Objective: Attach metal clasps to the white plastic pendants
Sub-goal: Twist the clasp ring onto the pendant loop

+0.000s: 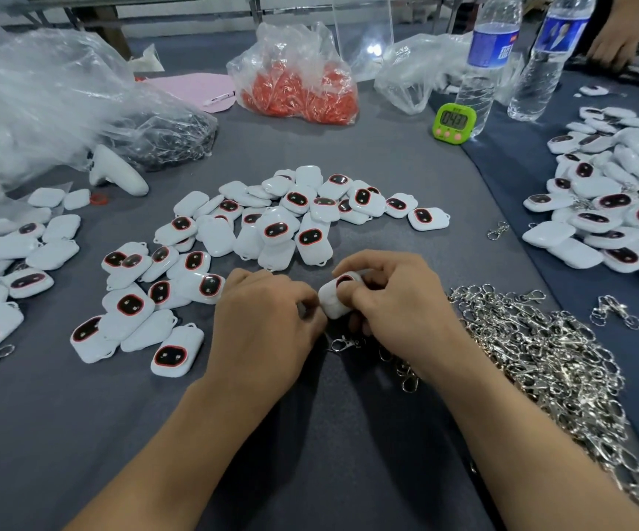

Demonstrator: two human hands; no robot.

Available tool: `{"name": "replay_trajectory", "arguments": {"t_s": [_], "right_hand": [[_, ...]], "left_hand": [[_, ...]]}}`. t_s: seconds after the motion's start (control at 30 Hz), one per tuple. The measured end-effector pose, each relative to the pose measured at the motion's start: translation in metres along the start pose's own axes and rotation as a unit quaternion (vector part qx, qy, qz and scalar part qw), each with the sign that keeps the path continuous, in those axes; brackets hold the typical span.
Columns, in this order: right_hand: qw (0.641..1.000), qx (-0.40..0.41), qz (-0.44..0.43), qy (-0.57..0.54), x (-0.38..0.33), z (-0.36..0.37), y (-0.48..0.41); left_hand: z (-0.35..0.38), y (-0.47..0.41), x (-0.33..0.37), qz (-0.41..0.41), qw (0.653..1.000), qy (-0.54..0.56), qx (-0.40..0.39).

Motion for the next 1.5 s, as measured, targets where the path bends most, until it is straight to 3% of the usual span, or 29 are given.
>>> {"name": "replay_trajectory", "arguments": {"t_s": [0.13,0.23,0.3,0.47,0.77,0.93,1.03,1.17,1.23,1.3,1.4,1.5], "right_hand": [[0.989,0.02,0.052,-0.136,0.006,0.0,-0.001],[0.971,0.013,0.09,-0.221,0.008,-0.001,-0.001],[0.961,-0.002,0.111,-0.254,0.008,0.0,0.0],[0.941,-0.027,0.127,-0.311,0.004,0.001,0.002],[0.94,-0.048,0.103,-0.323,-0.001,0.002,0.003],[0.946,-0.037,0.078,-0.314,-0.002,0.0,0.002],[0.953,-0.023,0.067,-0.295,-0.001,-0.001,0.001],[0.963,-0.003,0.068,-0.262,0.004,0.005,0.003],[0.966,0.007,0.066,-0.25,0.005,0.009,0.003],[0.964,0.016,0.065,-0.257,0.005,0.01,0.003],[0.957,0.008,0.07,-0.281,0.004,0.01,0.003],[0.951,-0.004,0.078,-0.3,0.003,0.009,0.004]], "left_hand": [[-0.008,-0.005,-0.008,-0.043,0.988,0.145,-0.022],[0.0,-0.007,-0.021,-0.107,0.95,0.28,-0.087],[0.005,-0.009,-0.025,-0.12,0.936,0.31,-0.114],[0.007,-0.009,-0.022,-0.133,0.91,0.37,-0.135],[0.023,-0.007,-0.023,-0.207,0.802,0.522,-0.203],[0.019,-0.01,-0.027,-0.188,0.84,0.469,-0.199],[0.011,-0.012,-0.028,-0.15,0.897,0.38,-0.17],[-0.006,-0.01,-0.014,-0.003,0.98,0.167,-0.106],[-0.015,-0.006,-0.002,0.091,0.994,0.053,-0.041],[-0.021,-0.002,0.004,0.134,0.991,0.023,0.016],[-0.021,-0.004,-0.007,0.05,0.991,0.121,-0.002],[-0.002,-0.009,-0.029,-0.115,0.936,0.309,-0.119]]}}
Point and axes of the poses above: each hand's wrist, its own y-axis away from the middle knuckle, its own z-axis out of the palm, x = y × z, the point moved 8 cm from there along -y, towards the middle knuckle, and after that the axes turned 12 degrees about -z, right-handed, at the moved point
